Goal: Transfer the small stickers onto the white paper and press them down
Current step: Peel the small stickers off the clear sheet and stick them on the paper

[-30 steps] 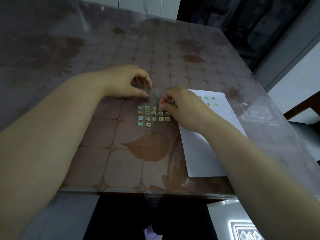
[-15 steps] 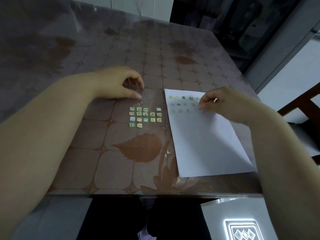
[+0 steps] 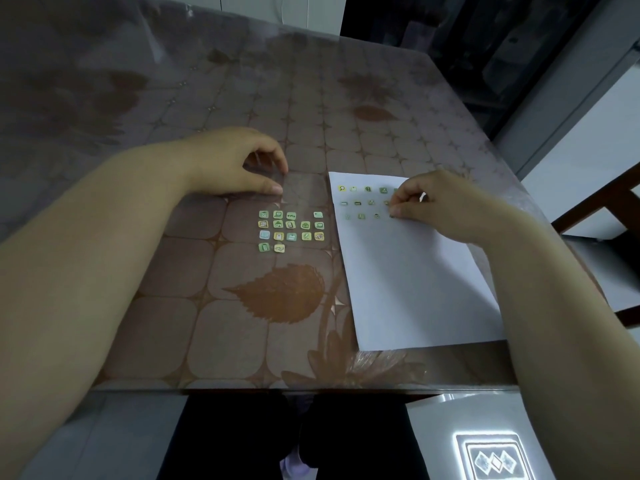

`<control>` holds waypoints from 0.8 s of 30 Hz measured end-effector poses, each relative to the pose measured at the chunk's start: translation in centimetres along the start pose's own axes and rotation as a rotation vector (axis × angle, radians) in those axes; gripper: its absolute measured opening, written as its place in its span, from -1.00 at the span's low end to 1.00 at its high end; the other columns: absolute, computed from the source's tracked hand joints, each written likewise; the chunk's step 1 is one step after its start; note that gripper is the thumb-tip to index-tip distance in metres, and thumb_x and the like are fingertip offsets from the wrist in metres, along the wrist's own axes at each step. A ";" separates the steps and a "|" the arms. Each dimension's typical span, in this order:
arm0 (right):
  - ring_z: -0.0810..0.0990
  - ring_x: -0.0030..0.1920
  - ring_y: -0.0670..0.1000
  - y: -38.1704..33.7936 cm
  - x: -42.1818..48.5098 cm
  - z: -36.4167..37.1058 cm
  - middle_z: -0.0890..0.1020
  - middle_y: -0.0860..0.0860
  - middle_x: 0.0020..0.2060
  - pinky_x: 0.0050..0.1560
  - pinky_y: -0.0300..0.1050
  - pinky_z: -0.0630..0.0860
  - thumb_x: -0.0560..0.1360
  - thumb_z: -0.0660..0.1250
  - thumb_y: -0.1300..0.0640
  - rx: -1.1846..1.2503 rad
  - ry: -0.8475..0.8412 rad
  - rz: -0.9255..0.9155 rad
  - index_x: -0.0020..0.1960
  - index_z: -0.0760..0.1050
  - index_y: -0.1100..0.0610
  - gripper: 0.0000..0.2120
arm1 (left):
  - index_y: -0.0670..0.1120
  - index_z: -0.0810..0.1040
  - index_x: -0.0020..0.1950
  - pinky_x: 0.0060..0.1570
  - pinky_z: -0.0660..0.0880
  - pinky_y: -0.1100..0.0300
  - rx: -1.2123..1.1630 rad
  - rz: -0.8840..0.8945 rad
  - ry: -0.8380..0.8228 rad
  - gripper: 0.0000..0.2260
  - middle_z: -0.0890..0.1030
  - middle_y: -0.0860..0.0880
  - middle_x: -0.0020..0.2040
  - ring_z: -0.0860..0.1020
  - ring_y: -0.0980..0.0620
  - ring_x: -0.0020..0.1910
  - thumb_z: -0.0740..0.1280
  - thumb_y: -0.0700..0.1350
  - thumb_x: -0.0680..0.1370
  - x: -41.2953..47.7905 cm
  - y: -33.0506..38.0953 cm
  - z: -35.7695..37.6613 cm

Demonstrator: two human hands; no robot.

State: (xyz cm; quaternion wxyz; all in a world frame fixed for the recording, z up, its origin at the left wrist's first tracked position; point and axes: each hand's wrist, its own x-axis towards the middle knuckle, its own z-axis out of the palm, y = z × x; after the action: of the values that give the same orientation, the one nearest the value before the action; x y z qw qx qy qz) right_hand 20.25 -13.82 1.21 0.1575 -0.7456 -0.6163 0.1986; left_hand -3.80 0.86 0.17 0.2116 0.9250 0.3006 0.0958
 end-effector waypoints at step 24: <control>0.45 -0.31 -0.12 -6.7 0.8 4.2 0.51 -0.13 -0.33 -0.23 -0.26 0.38 0.39 0.42 0.04 -0.016 0.141 -0.134 -0.11 0.65 0.03 -0.89 | 0.02 0.55 0.04 0.01 0.37 0.21 -0.005 -0.015 0.022 -0.73 0.50 0.02 -0.03 0.46 0.06 -0.03 0.43 0.00 0.36 -0.2 0.1 0.0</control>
State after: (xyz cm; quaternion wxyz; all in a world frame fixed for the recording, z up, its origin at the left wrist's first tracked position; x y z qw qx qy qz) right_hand 12.62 -11.81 0.70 0.2072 -0.7160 -0.6539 0.1297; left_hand -3.93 0.67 0.22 0.2115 0.9210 0.3097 0.1052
